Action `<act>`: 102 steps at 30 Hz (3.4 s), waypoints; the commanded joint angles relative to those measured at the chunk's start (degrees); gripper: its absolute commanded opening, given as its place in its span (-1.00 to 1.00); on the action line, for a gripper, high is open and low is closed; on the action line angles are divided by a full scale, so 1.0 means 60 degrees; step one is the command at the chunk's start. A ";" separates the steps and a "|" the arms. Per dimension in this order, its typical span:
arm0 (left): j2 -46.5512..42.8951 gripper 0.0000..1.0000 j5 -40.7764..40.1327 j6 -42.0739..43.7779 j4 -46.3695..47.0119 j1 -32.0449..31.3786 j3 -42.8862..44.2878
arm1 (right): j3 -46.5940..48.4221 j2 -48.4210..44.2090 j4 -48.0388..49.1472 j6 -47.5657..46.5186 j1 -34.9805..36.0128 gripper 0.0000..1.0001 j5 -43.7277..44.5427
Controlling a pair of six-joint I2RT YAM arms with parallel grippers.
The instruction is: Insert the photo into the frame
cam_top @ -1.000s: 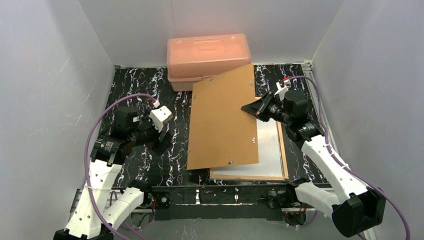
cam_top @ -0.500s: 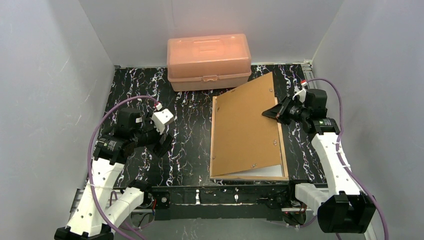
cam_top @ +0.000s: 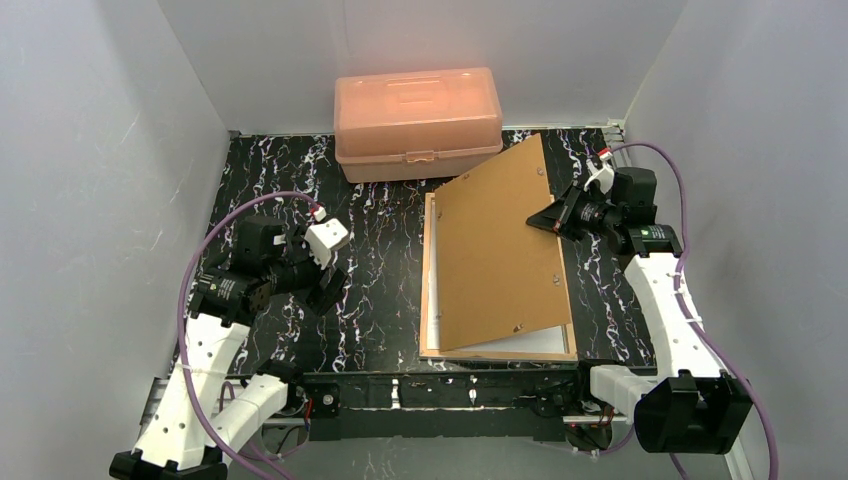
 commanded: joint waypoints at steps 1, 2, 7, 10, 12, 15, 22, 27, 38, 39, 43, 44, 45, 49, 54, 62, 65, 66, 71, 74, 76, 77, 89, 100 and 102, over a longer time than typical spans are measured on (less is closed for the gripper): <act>-0.0019 0.54 0.0130 0.0031 -0.0284 -0.0038 0.0105 | 0.0142 -0.0082 0.0803 0.0158 -0.0147 -0.97 -0.0182; -0.0020 0.54 0.0129 0.0044 -0.0313 -0.0029 0.0116 | 0.0062 -0.0067 0.0877 0.0203 -0.0190 -0.97 -0.0155; -0.0024 0.53 0.0099 0.0075 -0.0367 -0.0030 0.0151 | -0.0438 -0.0029 0.1561 0.0779 -0.0226 -0.97 -0.0374; -0.0029 0.53 0.0113 0.0074 -0.0367 -0.0037 0.0153 | -0.0644 -0.0036 0.1752 0.0917 -0.0234 -0.97 -0.0357; 0.0001 0.53 0.0104 0.0086 -0.0367 -0.0036 0.0164 | -0.0803 -0.0042 0.1935 0.1018 -0.0238 -0.97 -0.0410; 0.0046 0.52 0.0111 0.0088 -0.0375 -0.0027 0.0181 | -0.1005 -0.0026 0.2182 0.1135 -0.0227 -0.97 -0.0495; 0.0137 0.51 0.0141 0.0106 -0.0367 -0.0030 0.0189 | -0.1354 -0.0011 0.2377 0.1127 -0.0487 -0.97 -0.0501; 0.0184 0.50 0.0172 0.0068 -0.0353 -0.0037 0.0200 | -0.1617 0.0005 0.2558 0.1135 -0.0502 -0.97 -0.0570; 0.0324 0.49 0.0183 0.0074 -0.0331 -0.0033 0.0240 | -0.2247 0.0046 0.3127 0.1335 -0.0517 -0.97 -0.0836; 0.0331 0.49 0.0181 0.0075 -0.0324 -0.0035 0.0230 | -0.2280 0.0066 0.3156 0.1341 -0.0517 -0.97 -0.0841; 0.0391 0.49 0.0207 0.0061 -0.0297 -0.0037 0.0215 | -0.2431 0.0163 0.3325 0.1342 -0.0517 -0.97 -0.0956; 0.0396 0.49 0.0202 0.0061 -0.0294 -0.0038 0.0225 | -0.2468 0.0196 0.3373 0.1334 -0.0517 -0.97 -0.0990; 0.0411 0.49 0.0209 0.0063 -0.0294 -0.0031 0.0222 | -0.2498 0.0233 0.3394 0.1317 -0.0517 -0.97 -0.1029; 0.0445 0.49 0.0198 0.0103 -0.0279 -0.0036 0.0237 | -0.2580 0.0393 0.3485 0.1195 -0.0517 -0.97 -0.1159; 0.0518 0.49 0.0174 0.0146 -0.0292 -0.0028 0.0287 | -0.2735 0.0578 0.3543 0.1024 -0.0529 -0.97 -0.1298; 0.0697 0.49 0.0254 0.0193 -0.0279 -0.0031 0.0334 | -0.2969 0.0732 0.3345 0.0733 -0.0530 -0.97 -0.1398; 0.0696 0.49 0.0264 0.0200 -0.0229 -0.0038 0.0316 | -0.3009 0.0675 0.3242 0.0728 -0.0530 -0.97 -0.1332; 0.0709 0.49 0.0261 0.0206 -0.0222 -0.0029 0.0307 | -0.3009 0.0679 0.3178 0.0726 -0.0527 -0.97 -0.1319; 0.0813 0.49 0.0397 0.0211 -0.0091 -0.0033 0.0163 | -0.3015 0.0643 0.2942 0.0642 -0.0538 -0.97 -0.1305; 0.0943 0.49 0.0513 0.0207 0.0065 -0.0036 0.0002 | -0.2992 0.0715 0.2998 0.0543 -0.0530 -0.97 -0.1376; 0.1105 0.49 0.0613 0.0207 0.0131 -0.0036 -0.0057 | -0.2906 0.0863 0.3067 0.0406 -0.0531 -0.97 -0.1555; 0.1204 0.49 0.0656 0.0213 0.0173 -0.0030 -0.0097 | -0.2863 0.0935 0.3169 0.0391 -0.0531 -0.97 -0.1661; 0.2440 0.46 0.0777 0.0242 0.1027 -0.0070 -0.0435 | -0.2738 0.1549 0.3859 0.0311 -0.0504 -0.97 -0.2032; 0.3512 0.43 0.0501 -0.0093 0.2290 -0.0480 -0.0943 | -0.3433 0.0478 0.5942 0.1238 -0.0424 -0.97 -0.2012; 0.3876 0.43 0.0456 -0.0164 0.2499 -0.0638 -0.0926 | -0.3459 0.0399 0.5975 0.1193 -0.0364 -0.97 -0.1959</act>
